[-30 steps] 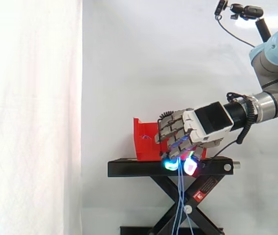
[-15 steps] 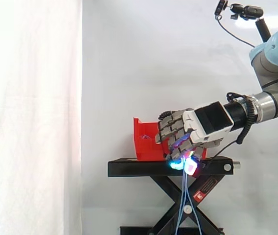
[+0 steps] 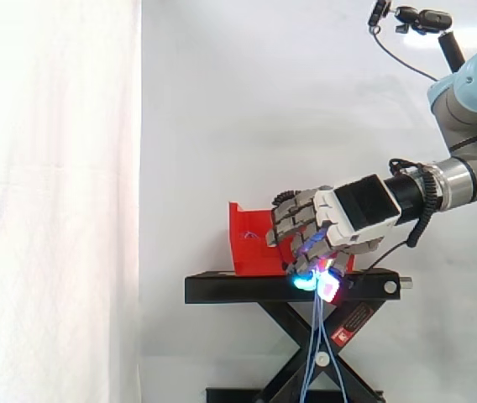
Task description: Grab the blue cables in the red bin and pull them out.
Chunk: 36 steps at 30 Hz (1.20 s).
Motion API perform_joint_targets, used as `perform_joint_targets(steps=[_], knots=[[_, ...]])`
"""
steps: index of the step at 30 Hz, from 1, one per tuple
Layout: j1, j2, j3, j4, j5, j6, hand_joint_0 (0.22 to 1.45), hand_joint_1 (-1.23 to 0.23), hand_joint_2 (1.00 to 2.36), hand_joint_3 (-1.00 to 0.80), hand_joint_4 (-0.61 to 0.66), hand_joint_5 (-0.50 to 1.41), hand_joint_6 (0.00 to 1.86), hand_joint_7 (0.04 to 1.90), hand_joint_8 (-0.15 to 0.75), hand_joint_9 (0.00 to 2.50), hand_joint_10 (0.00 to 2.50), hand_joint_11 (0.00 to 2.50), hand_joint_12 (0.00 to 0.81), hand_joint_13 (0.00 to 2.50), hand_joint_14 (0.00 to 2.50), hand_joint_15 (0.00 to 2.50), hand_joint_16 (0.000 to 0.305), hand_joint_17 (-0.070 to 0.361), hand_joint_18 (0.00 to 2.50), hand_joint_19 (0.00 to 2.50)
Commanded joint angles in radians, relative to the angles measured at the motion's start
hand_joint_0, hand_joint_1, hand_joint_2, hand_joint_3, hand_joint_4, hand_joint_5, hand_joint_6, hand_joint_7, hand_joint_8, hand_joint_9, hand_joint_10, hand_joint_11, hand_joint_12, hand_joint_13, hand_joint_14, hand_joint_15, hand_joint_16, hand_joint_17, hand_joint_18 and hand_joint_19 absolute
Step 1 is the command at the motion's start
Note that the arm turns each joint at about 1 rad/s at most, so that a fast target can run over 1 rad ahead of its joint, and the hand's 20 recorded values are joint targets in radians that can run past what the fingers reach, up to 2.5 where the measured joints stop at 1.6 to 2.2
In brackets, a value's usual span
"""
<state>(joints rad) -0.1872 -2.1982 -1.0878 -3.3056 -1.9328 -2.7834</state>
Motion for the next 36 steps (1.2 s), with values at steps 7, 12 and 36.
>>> perform_joint_targets(steps=[7, 12, 36], knots=[[0.006, 0.0, 0.0, -0.002, -0.002, 0.002, 0.89, -0.75, 1.0, -1.0, 0.05, 0.92, 0.97, 0.68, 0.237, 1.11, 0.03, 0.82, 0.324, 0.7, 0.01, 0.31, 0.041, 0.092, 0.6, 0.41], [0.014, 0.0, 0.0, -0.011, -0.002, 0.046, 0.89, -0.74, 1.0, -1.0, 0.04, 0.92, 0.96, 0.67, 0.244, 1.1, 0.03, 0.82, 0.325, 0.7, 0.01, 0.31, 0.041, 0.093, 0.6, 0.41], [0.058, 0.0, 0.0, -0.016, -0.115, 0.666, 0.89, -0.74, 1.0, -1.0, 0.03, 0.92, 0.93, 0.68, 0.238, 1.08, 0.03, 0.79, 0.325, 0.7, 0.01, 0.3, 0.042, 0.094, 0.59, 0.41]])
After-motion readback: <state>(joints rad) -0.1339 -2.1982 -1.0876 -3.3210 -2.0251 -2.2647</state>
